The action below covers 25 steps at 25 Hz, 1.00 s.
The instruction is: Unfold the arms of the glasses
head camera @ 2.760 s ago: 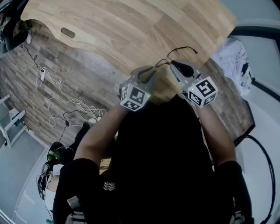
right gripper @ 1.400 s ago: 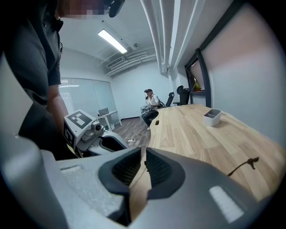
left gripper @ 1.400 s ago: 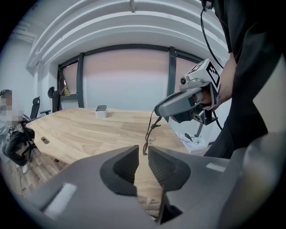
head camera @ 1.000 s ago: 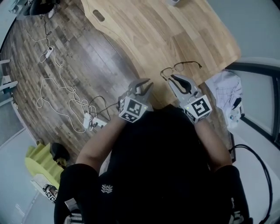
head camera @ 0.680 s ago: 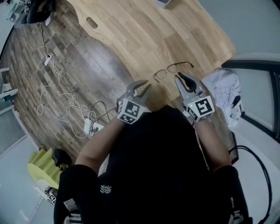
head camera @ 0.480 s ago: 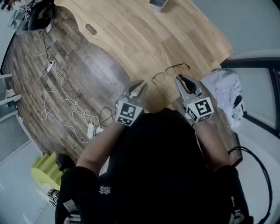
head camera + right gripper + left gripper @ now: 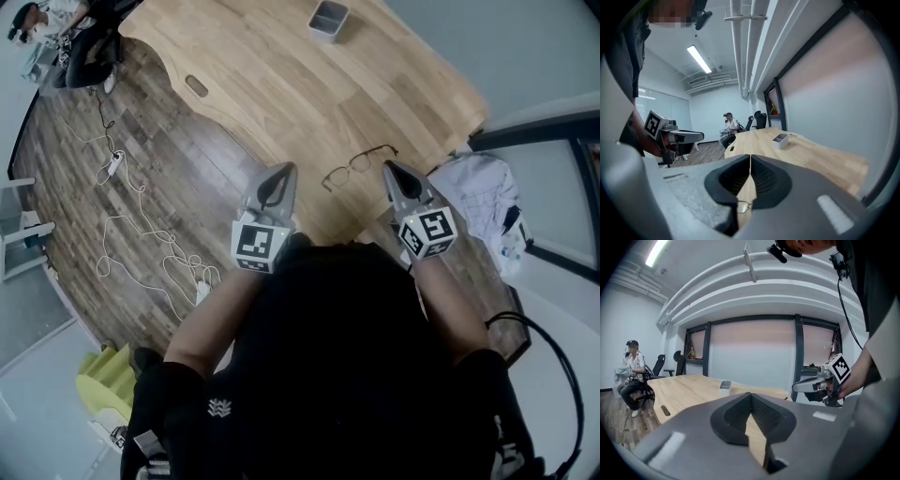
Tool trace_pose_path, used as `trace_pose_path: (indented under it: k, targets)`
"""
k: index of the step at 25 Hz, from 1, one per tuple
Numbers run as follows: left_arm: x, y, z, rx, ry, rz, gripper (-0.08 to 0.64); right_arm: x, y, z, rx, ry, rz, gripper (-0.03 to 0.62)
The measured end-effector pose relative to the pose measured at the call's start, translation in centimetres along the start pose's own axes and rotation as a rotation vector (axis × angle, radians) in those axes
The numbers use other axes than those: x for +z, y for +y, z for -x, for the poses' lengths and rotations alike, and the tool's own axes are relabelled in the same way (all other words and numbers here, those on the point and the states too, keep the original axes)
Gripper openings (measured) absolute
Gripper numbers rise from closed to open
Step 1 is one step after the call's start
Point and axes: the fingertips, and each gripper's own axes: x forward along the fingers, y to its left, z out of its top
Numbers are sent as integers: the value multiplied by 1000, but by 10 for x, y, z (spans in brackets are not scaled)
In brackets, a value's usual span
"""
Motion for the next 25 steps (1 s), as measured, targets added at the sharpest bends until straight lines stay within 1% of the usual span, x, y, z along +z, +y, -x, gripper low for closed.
trace_pose_path:
  k: [3, 8, 14, 25]
  targets:
    - [-1, 0, 0, 4, 8, 1, 6, 4, -1, 2, -6, -5, 1, 5]
    - [-2, -5, -5, -16, 13, -6, 6, 8, -6, 4, -23, -3, 4, 2]
    - [2, -3, -15, -30, 13, -14, 6, 9, -3, -2, -10, 12, 32, 2]
    - [0, 1, -21, -46, 28, -34, 6, 13, -10, -6, -27, 5, 22, 2]
